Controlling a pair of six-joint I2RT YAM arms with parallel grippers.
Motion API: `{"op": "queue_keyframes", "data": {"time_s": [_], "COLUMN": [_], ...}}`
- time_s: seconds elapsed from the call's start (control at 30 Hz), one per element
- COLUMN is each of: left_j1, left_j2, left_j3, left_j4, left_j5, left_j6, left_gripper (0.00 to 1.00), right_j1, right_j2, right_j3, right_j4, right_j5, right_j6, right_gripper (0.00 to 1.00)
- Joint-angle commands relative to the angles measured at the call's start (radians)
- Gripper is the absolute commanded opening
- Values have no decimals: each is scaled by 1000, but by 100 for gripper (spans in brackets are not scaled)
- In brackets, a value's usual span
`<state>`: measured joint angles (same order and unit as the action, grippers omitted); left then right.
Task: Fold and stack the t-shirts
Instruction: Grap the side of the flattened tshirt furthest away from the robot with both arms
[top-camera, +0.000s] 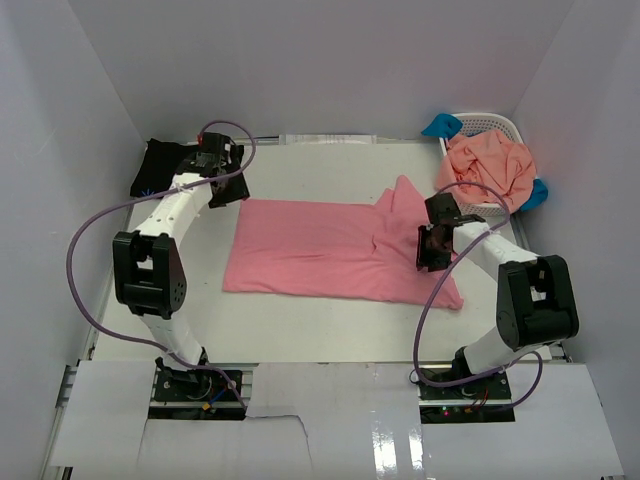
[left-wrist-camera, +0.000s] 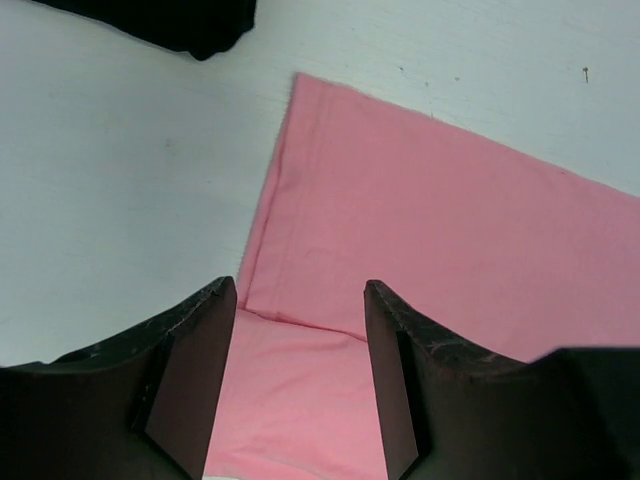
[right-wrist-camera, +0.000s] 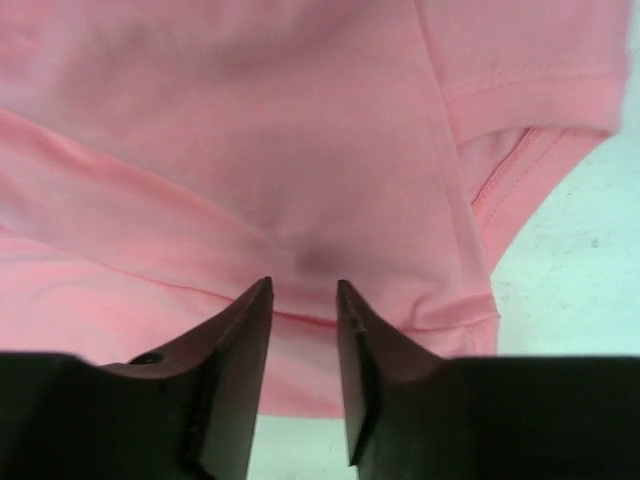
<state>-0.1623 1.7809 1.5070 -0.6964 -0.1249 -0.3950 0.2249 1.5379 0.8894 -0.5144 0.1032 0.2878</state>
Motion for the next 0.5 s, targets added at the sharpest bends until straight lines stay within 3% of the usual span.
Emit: {"op": "queue_keyframes", "data": {"time_s": [0.0, 0.03, 0.17, 0.2, 0.47], "left_j1": [-42, -40, -37, -36, -36], "left_j2": [21, 52, 112, 123, 218], "left_j3": [91, 108, 174, 188, 232], "left_j4": [0, 1, 5, 14, 18], "left_j5": [1, 4, 60, 71, 80], "left_j6": [-18, -19, -39, -41, -39], "left_gripper": [65, 65, 65, 65, 65], "right_j1": [4, 4, 4, 4, -19], "right_j2": [-26, -6, 117, 163, 393], "right_j3": [202, 251, 489, 547, 721], "right_j4": [-13, -44, -108, -108, 42], "right_j5": [16, 13, 26, 36, 40], "right_j6": [1, -2, -32, -38, -62], "right_gripper": [41, 45, 47, 54, 55]}}
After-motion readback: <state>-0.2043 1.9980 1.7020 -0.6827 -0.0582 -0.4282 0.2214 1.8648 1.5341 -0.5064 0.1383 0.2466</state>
